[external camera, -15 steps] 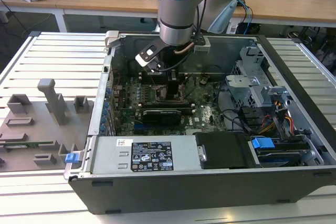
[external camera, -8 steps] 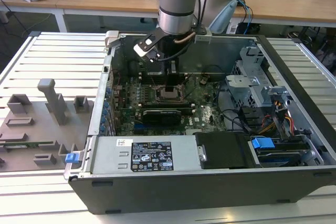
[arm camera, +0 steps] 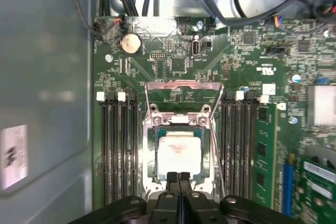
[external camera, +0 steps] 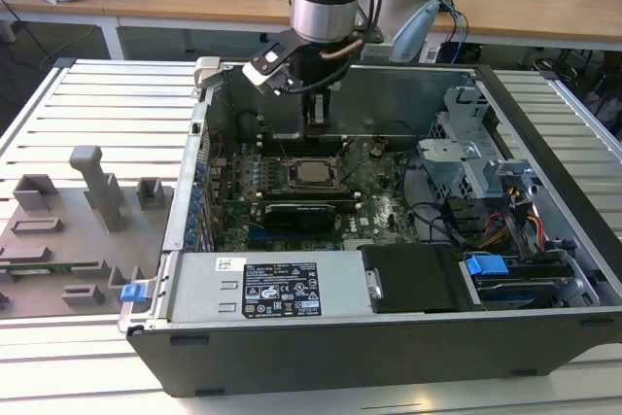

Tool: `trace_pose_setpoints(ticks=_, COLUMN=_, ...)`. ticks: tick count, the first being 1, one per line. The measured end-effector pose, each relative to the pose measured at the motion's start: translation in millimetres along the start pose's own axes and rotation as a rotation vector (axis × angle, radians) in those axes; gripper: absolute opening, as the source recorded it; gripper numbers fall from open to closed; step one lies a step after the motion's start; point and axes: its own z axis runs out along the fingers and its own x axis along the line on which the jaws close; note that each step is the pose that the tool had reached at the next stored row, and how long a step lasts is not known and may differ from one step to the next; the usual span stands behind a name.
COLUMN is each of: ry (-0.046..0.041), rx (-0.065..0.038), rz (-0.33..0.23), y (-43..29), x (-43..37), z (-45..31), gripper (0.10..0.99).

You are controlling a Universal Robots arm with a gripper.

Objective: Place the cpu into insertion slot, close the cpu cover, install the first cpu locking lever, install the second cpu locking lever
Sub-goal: 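Place the cpu into insertion slot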

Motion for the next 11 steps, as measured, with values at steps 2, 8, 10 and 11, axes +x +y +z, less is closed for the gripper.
trace_pose_setpoints(ticks=2, ry=-0.0001, rx=0.0, rz=0.0, y=0.0, x=-0.1, z=-11.7, gripper=0.106)
trace_pose_setpoints(ticks=8, ry=0.0, rx=0.0, rz=0.0, y=-0.1, x=-0.2, z=-37.8, gripper=0.106)
trace_pose_setpoints(ticks=10, ry=0.0001, rx=0.0, rz=0.0, y=-0.1, x=-0.1, z=-38.2, gripper=0.106)
trace_pose_setpoints(ticks=11, ry=0.0, rx=0.0, rz=0.0, y=-0.1, x=-0.2, z=-38.2, gripper=0.106)
